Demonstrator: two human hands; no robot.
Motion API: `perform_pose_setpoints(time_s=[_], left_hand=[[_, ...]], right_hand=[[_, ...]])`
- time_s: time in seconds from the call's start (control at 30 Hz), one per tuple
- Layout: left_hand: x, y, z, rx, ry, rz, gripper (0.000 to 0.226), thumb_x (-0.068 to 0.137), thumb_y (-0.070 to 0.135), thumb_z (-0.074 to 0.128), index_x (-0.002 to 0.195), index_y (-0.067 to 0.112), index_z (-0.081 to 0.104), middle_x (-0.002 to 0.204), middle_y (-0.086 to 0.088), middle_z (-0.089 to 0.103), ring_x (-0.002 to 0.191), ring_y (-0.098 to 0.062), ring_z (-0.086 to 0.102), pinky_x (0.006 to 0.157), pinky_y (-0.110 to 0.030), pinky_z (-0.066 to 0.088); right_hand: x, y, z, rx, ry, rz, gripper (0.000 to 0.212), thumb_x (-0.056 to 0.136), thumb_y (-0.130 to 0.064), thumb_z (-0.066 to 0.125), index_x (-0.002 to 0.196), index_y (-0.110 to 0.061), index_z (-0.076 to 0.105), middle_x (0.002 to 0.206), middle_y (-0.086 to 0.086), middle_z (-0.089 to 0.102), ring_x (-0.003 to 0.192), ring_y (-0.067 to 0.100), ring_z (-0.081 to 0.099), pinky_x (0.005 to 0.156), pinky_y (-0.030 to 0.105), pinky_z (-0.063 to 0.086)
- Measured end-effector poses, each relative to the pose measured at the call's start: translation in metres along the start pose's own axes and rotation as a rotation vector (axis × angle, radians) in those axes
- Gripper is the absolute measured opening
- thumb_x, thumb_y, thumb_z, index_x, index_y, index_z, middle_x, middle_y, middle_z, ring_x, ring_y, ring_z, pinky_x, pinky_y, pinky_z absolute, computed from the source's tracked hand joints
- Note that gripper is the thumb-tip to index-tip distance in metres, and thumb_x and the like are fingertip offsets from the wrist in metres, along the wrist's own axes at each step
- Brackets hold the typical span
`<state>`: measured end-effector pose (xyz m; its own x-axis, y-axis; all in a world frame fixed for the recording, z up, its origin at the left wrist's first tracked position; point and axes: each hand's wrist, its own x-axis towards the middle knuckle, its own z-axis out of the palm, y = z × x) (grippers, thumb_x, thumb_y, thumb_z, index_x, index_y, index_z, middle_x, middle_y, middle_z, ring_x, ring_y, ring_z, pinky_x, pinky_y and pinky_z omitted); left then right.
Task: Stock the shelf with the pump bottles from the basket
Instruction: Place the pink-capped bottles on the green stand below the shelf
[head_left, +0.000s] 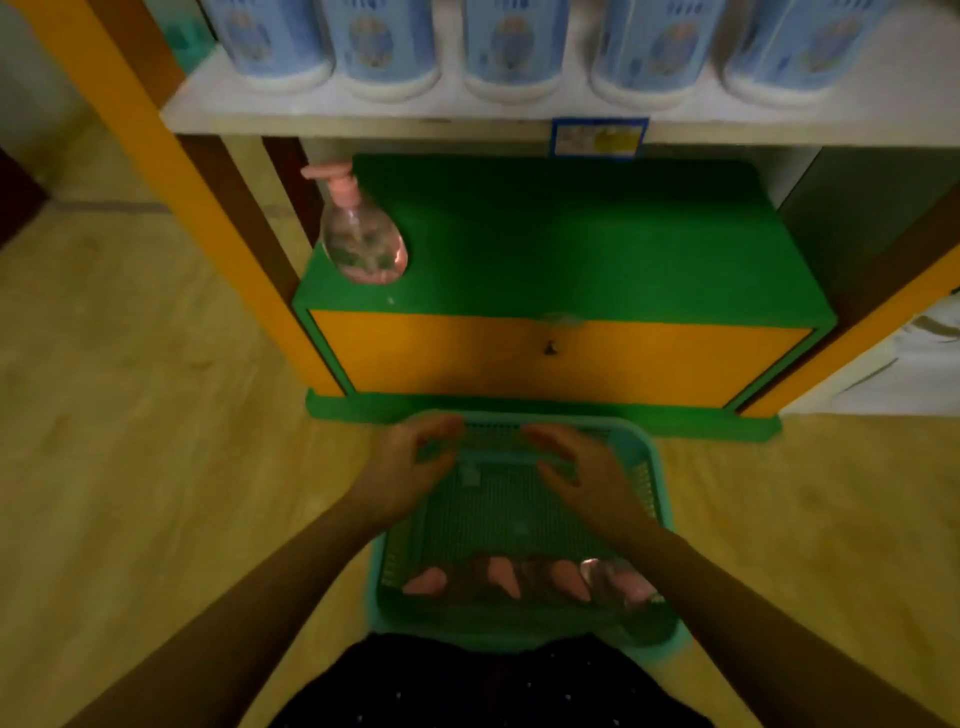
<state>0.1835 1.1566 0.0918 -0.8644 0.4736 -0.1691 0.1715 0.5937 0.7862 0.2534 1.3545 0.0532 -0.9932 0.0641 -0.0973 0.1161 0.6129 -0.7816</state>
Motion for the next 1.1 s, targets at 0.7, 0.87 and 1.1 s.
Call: perform_pose_setpoints(time_s=[0.7,0.87,1.1], left_hand=[[-0.054,-0.134,0.082,0.461,-0.327,0.119,0.025,0.07,0.018,0.071,0.089,0.022,0.055,0.079,0.003,0.062,0.068,-0.011,0.064,0.053,-0.024,0.054],[-0.047,-0.099,0.049,0.29,-0.229,0.045,0.041,0.082,0.041,0.029,0.093,0.012,0.056,0.097,-0.004,0.057,0.089,-0.017,0.056,0.077,-0.033,0.048],[-0.03,-0.036,-0.021,0.162,-0.038,0.144,0.034,0.083,0.027,0.057,0.115,0.018,0.053,0.107,0.003,0.06,0.094,-0.008,0.055,0.073,-0.008,0.039]], right_hand=[[-0.03,0.047,0.101,-0.425,-0.258,0.081,0.021,0.091,-0.025,0.048,0.111,-0.018,0.051,0.121,0.0,0.053,0.098,0.015,0.058,0.08,0.023,0.044],[-0.012,0.024,0.066,-0.323,-0.187,0.037,0.028,0.09,-0.027,0.051,0.115,-0.017,0.053,0.121,0.0,0.054,0.099,0.01,0.05,0.075,0.015,0.03],[0.01,-0.046,-0.014,-0.133,-0.013,-0.064,0.028,0.084,-0.028,0.061,0.108,-0.015,0.058,0.1,-0.002,0.061,0.093,0.015,0.058,0.078,0.027,0.046]])
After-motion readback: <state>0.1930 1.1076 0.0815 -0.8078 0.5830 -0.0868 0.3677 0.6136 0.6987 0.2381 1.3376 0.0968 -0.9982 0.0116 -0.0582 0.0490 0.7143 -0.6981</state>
